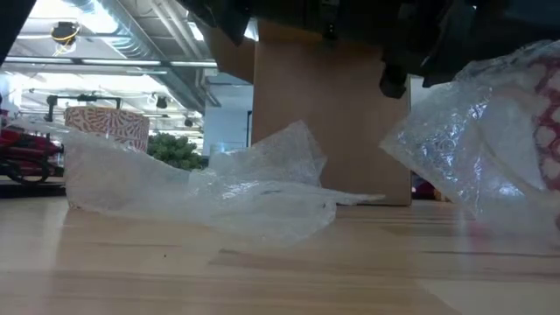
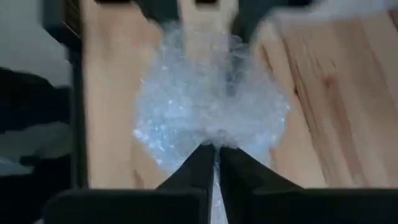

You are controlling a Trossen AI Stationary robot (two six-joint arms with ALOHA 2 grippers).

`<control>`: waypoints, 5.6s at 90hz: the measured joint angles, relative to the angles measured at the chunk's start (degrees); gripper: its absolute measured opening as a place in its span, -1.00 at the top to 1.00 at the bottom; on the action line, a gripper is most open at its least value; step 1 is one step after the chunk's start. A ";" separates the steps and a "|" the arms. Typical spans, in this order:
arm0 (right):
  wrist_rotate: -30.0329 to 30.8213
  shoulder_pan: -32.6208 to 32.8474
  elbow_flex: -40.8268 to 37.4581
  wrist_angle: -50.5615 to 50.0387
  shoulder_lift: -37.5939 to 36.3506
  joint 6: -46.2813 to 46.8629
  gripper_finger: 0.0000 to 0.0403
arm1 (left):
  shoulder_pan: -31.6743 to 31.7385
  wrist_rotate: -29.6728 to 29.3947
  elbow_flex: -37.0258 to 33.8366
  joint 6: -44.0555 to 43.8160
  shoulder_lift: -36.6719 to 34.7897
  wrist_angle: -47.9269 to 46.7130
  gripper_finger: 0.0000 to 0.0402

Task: Wrap mug
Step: Wrap the red mug with the right bubble wrap

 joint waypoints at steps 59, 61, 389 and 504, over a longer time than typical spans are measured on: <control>-12.94 -8.29 -3.45 7.07 9.70 -3.02 1.00 | -1.19 -0.05 -0.35 3.21 -4.52 -3.49 0.33; -13.03 -8.29 -3.41 7.06 9.70 -3.09 1.00 | -1.20 -0.05 -0.35 3.21 -4.85 -3.24 0.33; -24.46 4.72 -1.88 -10.50 1.39 27.85 0.03 | 0.37 0.61 -0.04 -1.31 -0.58 -1.73 0.33; -16.51 -9.75 0.68 6.42 12.80 -1.44 1.00 | 0.17 0.96 -0.02 -0.62 -1.15 -2.24 0.33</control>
